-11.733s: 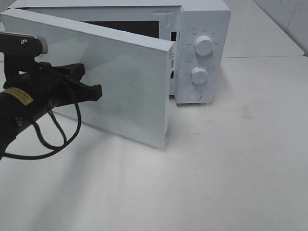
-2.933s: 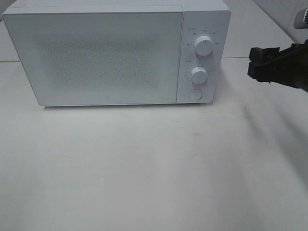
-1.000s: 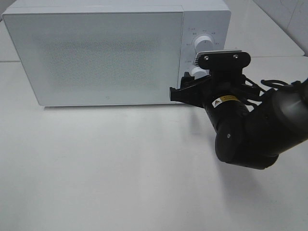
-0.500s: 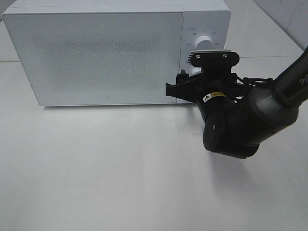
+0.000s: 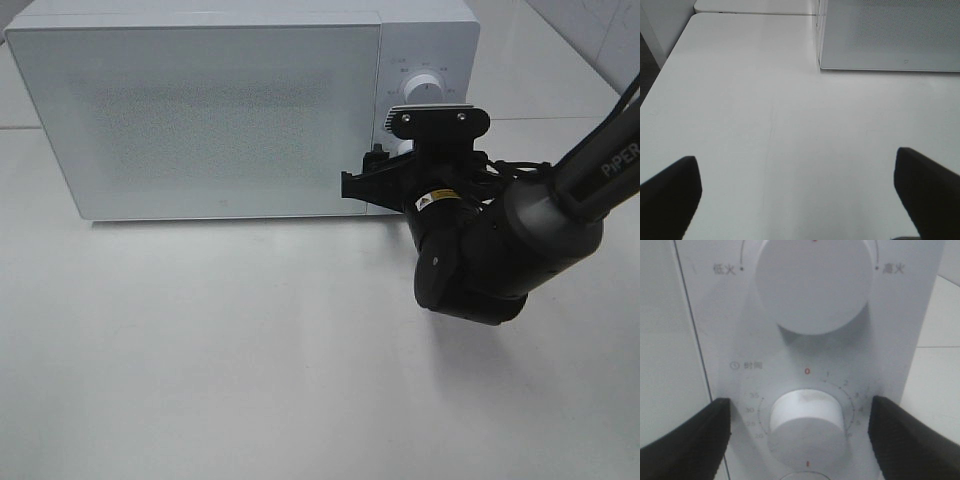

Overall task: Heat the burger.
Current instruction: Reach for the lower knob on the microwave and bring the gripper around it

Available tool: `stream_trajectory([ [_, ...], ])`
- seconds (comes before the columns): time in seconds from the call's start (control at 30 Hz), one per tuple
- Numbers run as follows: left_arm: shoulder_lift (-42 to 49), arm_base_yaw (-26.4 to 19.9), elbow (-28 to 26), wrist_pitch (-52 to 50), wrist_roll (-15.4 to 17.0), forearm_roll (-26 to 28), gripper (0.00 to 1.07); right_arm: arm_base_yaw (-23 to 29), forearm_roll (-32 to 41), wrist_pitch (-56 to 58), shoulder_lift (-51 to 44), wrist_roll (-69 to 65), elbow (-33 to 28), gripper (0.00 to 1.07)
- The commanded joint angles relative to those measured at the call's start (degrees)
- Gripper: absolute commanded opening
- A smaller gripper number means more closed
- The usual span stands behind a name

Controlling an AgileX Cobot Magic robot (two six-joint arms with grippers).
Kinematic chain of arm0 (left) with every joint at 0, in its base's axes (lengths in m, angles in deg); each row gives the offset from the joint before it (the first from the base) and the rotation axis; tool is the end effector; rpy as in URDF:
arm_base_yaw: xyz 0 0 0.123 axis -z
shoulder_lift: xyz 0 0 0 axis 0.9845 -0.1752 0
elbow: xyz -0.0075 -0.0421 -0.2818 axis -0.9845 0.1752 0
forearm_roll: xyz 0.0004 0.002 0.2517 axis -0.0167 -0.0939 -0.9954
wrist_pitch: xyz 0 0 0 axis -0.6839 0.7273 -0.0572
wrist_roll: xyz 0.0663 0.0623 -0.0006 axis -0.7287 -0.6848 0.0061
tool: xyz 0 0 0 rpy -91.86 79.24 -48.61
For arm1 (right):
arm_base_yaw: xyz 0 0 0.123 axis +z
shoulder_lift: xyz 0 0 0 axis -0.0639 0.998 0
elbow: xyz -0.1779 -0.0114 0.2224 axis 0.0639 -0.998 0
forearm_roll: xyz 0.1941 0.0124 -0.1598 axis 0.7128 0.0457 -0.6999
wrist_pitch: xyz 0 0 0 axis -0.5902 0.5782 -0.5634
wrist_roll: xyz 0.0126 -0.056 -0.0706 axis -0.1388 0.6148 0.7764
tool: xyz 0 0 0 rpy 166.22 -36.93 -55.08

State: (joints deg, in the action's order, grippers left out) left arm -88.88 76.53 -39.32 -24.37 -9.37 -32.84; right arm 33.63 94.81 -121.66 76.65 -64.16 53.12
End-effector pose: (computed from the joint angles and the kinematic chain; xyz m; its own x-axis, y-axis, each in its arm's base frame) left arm -0.0081 -0.0060 0.2813 -0.4465 -0.0263 -0.8944 -0.0046 0.9996 -0.0270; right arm 0.3213 0.1719 0.1176 -0.0667 -0.0320 -0.9973 0.0377 0.9987 -0.0346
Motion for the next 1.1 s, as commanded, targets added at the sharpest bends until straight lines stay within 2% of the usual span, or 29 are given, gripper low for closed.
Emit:
stream_trajectory([
  [0.03, 0.34, 0.00, 0.06, -0.23, 0.06, -0.17, 1.00, -0.34, -0.63, -9.00, -0.11, 0.52, 0.52, 0.73],
  [0.13, 0.40, 0.00, 0.06, -0.23, 0.06, -0.17, 1.00, -0.34, -0.63, -9.00, -0.11, 0.52, 0.52, 0.69],
  [0.17, 0.40, 0.00, 0.06, -0.23, 0.06, -0.17, 1.00, -0.34, -0.63, -8.94, -0.11, 0.52, 0.52, 0.62],
  [0.2, 0.40, 0.00, 0.06, -0.23, 0.06, -0.17, 1.00, -0.34, -0.63, -8.94, -0.11, 0.52, 0.52, 0.62],
  [0.23, 0.40, 0.00, 0.06, -0.23, 0.06, -0.17, 1.00, -0.34, -0.63, -8.94, -0.11, 0.52, 0.52, 0.57],
  [0.27, 0.40, 0.00, 0.06, -0.23, 0.06, -0.17, 1.00, -0.34, -0.63, -8.94, -0.11, 0.52, 0.52, 0.45],
  [0.3, 0.40, 0.00, 0.06, -0.23, 0.06, -0.17, 1.00, -0.34, -0.63, -8.94, -0.11, 0.52, 0.52, 0.45],
  [0.33, 0.40, 0.00, 0.06, -0.23, 0.06, -0.17, 1.00, -0.34, -0.63, -8.94, -0.11, 0.52, 0.52, 0.38],
  [0.37, 0.40, 0.00, 0.06, -0.23, 0.06, -0.17, 1.00, -0.34, -0.63, -8.94, -0.11, 0.52, 0.52, 0.23],
  [0.4, 0.40, 0.00, 0.06, -0.23, 0.06, -0.17, 1.00, -0.34, -0.63, -8.94, -0.11, 0.52, 0.52, 0.23],
  [0.43, 0.40, 0.00, 0.06, -0.23, 0.06, -0.17, 1.00, -0.34, -0.63, -8.88, -0.11, 0.52, 0.52, 0.12],
  [0.47, 0.40, 0.00, 0.06, -0.23, 0.06, -0.17, 1.00, -0.34, -0.63, -8.88, -0.11, 0.52, 0.52, 0.12],
  [0.53, 0.40, 0.00, 0.06, -0.23, 0.06, -0.17, 1.00, -0.34, -0.63, -8.65, -0.11, 0.52, 0.52, 0.00],
  [1.1, 0.40, 0.00, 0.06, -0.23, 0.06, -0.17, 1.00, -0.34, -0.69, -8.54, -0.11, -0.86, 0.52, 0.00],
])
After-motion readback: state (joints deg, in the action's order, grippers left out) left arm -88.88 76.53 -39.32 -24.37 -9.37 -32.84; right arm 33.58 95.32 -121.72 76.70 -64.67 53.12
